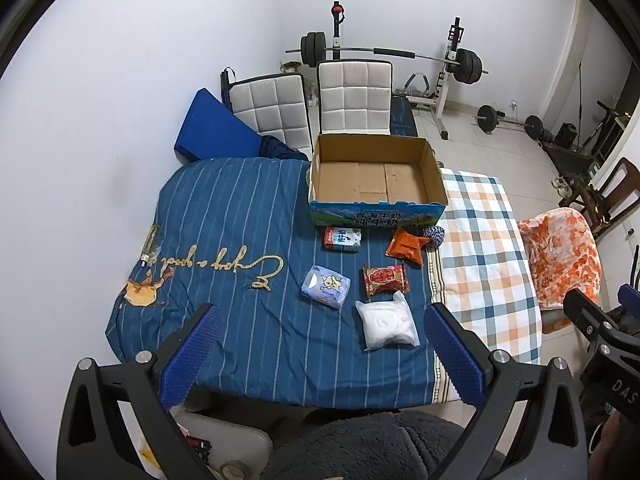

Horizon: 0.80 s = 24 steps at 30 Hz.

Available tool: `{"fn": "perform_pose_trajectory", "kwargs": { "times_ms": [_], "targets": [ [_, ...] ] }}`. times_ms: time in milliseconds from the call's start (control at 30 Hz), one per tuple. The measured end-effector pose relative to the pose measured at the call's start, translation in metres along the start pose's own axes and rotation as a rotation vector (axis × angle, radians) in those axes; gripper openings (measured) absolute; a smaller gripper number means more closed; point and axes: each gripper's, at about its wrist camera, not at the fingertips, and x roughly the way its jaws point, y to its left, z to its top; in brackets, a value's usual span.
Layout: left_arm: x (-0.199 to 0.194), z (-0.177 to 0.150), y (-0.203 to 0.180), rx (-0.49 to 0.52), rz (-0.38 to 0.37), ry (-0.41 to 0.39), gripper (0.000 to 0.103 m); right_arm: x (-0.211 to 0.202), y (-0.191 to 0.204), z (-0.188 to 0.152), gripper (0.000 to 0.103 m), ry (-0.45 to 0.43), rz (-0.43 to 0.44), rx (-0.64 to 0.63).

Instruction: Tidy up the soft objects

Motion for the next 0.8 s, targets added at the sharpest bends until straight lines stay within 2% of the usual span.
{"fn": "perform_pose_trajectory", "kwargs": {
  "times_ms": [267,400,533,733,800],
  "targets": [
    [0.014,-0.006,-0.001,-0.012,-0.005,0.055,0.103,0.014,-0.007,0.001,0.103,0.053,0.006,0.011],
    [0.030,-0.006,0.006,-0.043,0.001,0.086,0.103,0.037,-0.007,0.000,0.103,0.080,0.001,0.020],
    [0.064,-0.004,0.016,-0.083,0.030,0.128,0.103,0.090,0.002,-0.006,0.103,0.163,0.011,0.008],
    [0.149,-0.009,0.032,-0.115,0.073,0.238,0.103,0.222,0.033,-0.027,0.103,0.337,0.033,-0.032],
    [0.174,-0.012,0.032,-0.103,0.092,0.275,0.103,0.265,0.048,-0.038,0.103,0.368,0.044,-0.051]
  ]
}}
